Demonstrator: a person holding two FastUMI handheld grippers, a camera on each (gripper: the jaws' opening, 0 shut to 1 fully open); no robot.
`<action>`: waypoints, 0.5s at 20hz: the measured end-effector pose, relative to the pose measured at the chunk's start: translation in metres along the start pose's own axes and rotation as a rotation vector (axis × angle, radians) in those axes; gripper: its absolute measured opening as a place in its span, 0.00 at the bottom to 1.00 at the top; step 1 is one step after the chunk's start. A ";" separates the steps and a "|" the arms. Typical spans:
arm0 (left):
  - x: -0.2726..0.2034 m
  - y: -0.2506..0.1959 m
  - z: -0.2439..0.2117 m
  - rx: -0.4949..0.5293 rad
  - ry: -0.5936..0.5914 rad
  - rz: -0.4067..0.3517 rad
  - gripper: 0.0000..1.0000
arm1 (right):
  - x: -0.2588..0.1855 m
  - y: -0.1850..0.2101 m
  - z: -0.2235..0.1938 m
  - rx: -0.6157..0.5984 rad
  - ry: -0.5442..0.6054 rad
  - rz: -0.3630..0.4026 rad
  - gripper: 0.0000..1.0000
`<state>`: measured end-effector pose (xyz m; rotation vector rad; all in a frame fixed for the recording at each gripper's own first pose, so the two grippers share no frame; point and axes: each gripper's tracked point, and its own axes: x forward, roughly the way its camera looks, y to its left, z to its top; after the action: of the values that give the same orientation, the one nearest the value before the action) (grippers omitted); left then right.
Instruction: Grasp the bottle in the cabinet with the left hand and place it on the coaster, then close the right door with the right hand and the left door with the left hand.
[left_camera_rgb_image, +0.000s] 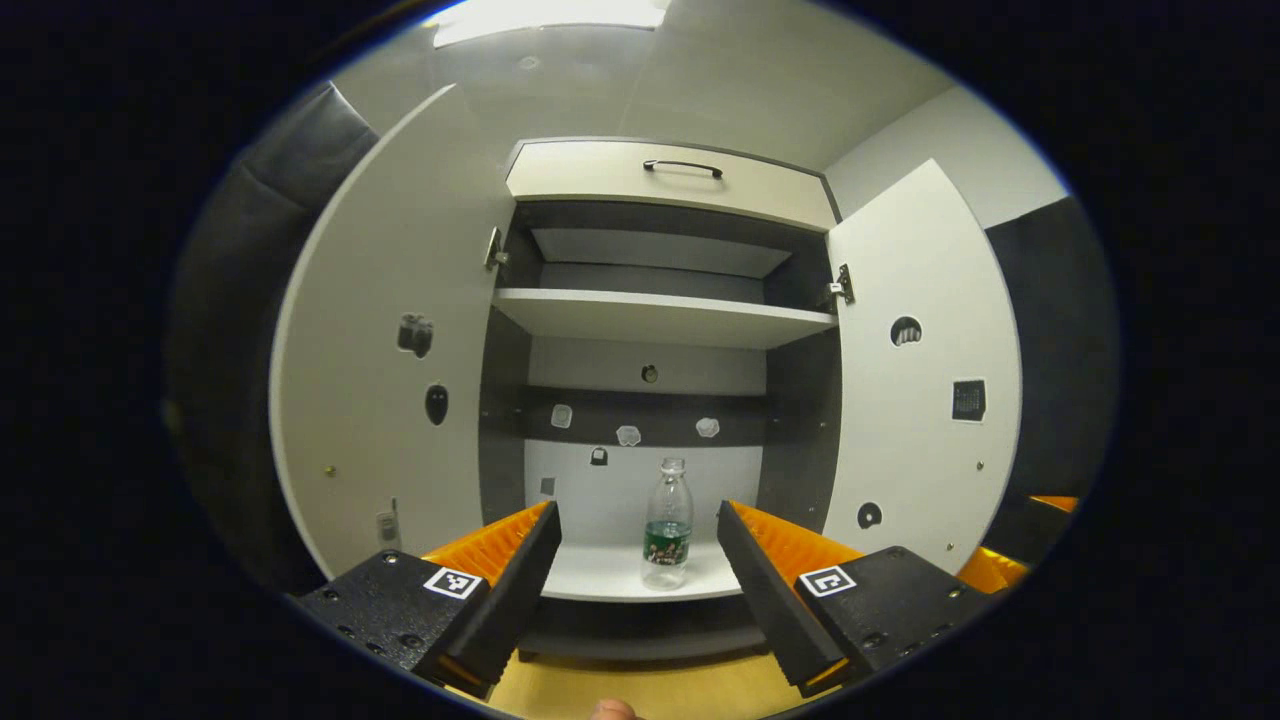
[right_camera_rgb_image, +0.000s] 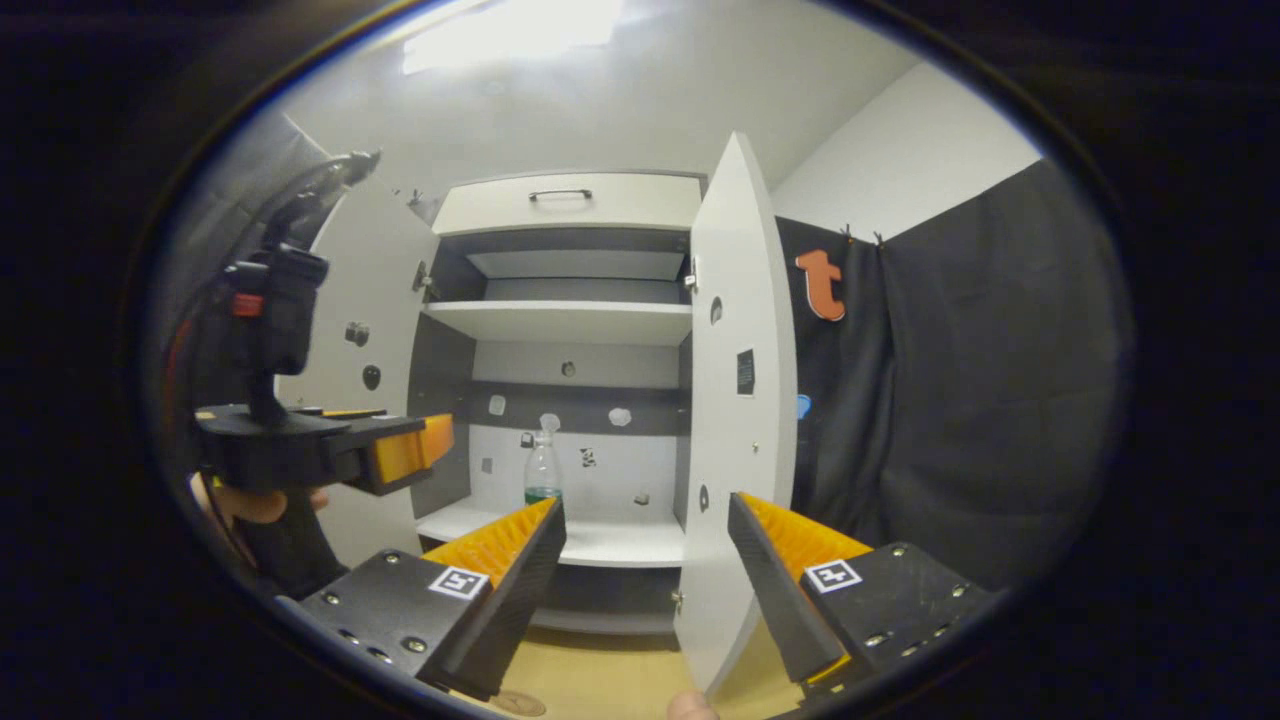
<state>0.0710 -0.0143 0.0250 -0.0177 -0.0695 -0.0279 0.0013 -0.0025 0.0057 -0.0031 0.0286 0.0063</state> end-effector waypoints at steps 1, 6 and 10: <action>0.014 -0.002 -0.002 -0.006 0.001 -0.011 0.99 | -0.002 -0.006 -0.001 0.003 0.001 -0.021 0.99; 0.082 -0.008 -0.016 0.051 0.035 -0.056 0.99 | -0.014 -0.039 0.001 -0.013 -0.001 -0.129 0.99; 0.132 -0.018 -0.042 0.060 0.102 -0.100 0.99 | -0.025 -0.073 0.005 -0.048 -0.019 -0.240 0.99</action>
<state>0.2052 -0.0364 -0.0071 0.0473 0.0307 -0.1261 -0.0229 -0.0756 0.0118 -0.0542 0.0086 -0.2331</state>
